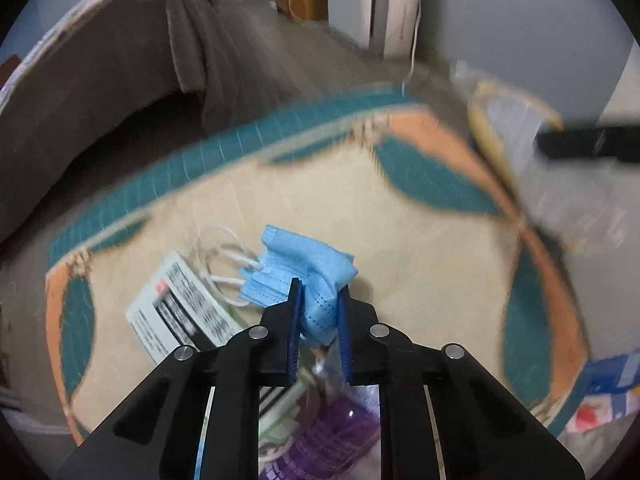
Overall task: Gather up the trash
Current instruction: 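Grasp the clear plastic bag with the right tool while the left tool grasps a blue face mask, then carry the plastic bag and face mask over the wastebasket with both tools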
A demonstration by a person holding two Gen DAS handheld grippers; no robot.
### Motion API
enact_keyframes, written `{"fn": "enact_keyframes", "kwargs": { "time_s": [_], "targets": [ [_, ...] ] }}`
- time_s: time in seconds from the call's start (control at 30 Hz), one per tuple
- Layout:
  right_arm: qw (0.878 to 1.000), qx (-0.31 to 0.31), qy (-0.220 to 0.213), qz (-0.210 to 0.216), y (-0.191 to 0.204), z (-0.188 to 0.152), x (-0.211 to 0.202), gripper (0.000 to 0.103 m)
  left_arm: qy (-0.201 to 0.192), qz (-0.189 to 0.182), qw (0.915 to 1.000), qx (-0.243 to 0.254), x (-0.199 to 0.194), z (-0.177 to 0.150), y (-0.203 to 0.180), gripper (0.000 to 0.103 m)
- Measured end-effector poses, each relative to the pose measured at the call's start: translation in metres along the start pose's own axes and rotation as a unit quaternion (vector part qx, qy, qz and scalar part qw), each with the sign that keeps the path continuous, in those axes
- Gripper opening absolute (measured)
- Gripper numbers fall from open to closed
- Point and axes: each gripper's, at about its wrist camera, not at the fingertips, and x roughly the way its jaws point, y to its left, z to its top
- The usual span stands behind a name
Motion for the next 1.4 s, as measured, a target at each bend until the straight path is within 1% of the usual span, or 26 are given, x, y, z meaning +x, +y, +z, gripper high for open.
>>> {"fn": "enact_keyframes", "kwargs": {
  "time_s": [0.13, 0.27, 0.33, 0.43, 0.63, 0.9, 1.03, 1.17, 1.27, 1.4],
  "targets": [
    [1.000, 0.005, -0.011, -0.004, -0.007, 0.002, -0.007, 0.028, -0.049, -0.032, 0.9981, -0.019, -0.030, 0.021, 0.002, 0.017],
    [0.999, 0.014, -0.034, -0.019, -0.026, 0.006, -0.023, 0.028, -0.077, -0.045, 0.9959, -0.013, -0.048, 0.035, -0.008, 0.017],
    [0.998, 0.035, -0.048, -0.025, -0.044, 0.007, -0.033, 0.028, -0.087, -0.053, 0.9947, -0.010, -0.055, 0.040, -0.015, 0.017],
    [0.996, 0.067, -0.056, -0.031, -0.068, 0.007, -0.040, 0.028, -0.095, -0.062, 0.9935, 0.000, -0.060, 0.045, -0.027, 0.017],
    [0.991, 0.104, -0.058, -0.058, -0.106, 0.002, -0.043, 0.028, -0.094, -0.088, 0.9913, 0.028, -0.065, 0.045, -0.060, 0.017],
    [0.987, 0.129, -0.058, -0.073, -0.136, -0.005, -0.045, 0.028, -0.073, -0.126, 0.9860, 0.081, -0.061, 0.034, -0.122, 0.017],
    [0.984, 0.150, -0.056, -0.079, -0.154, -0.011, -0.045, 0.028, -0.072, -0.131, 0.9836, 0.101, -0.058, 0.038, -0.148, 0.017],
    [0.980, 0.175, -0.050, -0.081, -0.172, -0.017, -0.042, 0.028, -0.067, -0.133, 0.9829, 0.109, -0.050, 0.048, -0.165, 0.017],
    [0.975, 0.200, -0.052, -0.078, -0.187, -0.021, -0.043, 0.028, -0.061, -0.134, 0.9822, 0.116, -0.041, 0.058, -0.175, 0.017],
    [0.970, 0.218, -0.059, -0.087, -0.198, -0.023, -0.045, 0.028, -0.049, -0.134, 0.9823, 0.122, -0.030, 0.066, -0.188, 0.017]
  ]
}}
